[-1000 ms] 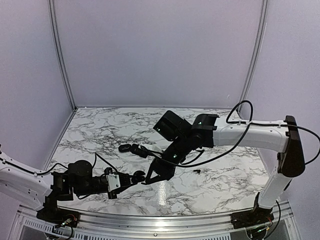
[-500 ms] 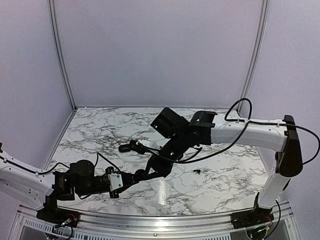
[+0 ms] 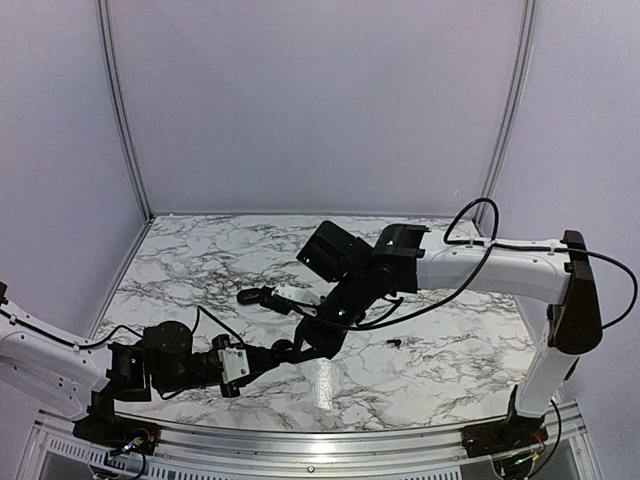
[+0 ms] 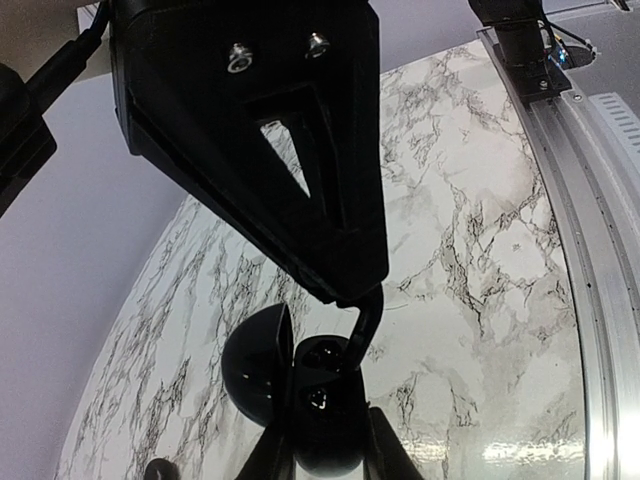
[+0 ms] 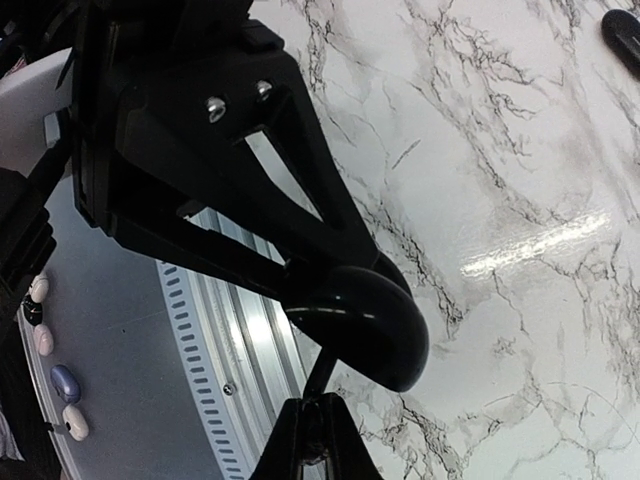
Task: Insert the wireless bluetooth earbuds into the charging case
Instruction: Insert the left earbud into the left side groove of the charging case.
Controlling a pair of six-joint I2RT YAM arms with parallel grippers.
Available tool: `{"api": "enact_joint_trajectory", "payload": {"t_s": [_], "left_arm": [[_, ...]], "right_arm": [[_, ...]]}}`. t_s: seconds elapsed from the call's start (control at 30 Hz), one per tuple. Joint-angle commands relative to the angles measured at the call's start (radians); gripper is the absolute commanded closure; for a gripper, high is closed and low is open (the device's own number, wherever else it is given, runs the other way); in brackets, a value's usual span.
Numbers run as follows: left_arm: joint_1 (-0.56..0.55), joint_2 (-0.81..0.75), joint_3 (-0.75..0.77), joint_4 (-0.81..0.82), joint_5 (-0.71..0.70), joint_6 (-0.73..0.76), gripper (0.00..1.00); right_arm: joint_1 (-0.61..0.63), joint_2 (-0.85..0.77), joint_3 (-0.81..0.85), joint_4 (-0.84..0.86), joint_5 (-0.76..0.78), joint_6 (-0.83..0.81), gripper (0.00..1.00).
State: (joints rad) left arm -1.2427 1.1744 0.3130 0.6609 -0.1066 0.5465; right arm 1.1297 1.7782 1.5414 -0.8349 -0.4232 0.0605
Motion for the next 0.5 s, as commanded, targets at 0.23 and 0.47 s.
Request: {"api": "enact_joint_trajectory", "payload": {"t_s": [0.23,0.47], "left_arm": [[-0.019,0.027,0.035,0.002,-0.023,0.025,1.0],[-0.023,0.032,0.038,-0.001,-0.029,0.027,1.0]], "right_arm": [[0.008,0.021,0.067,-0.024,0.026,0.005,0.96],[0.009,0.027,0.068,-0.021,0.005,0.004,0.96]]}}
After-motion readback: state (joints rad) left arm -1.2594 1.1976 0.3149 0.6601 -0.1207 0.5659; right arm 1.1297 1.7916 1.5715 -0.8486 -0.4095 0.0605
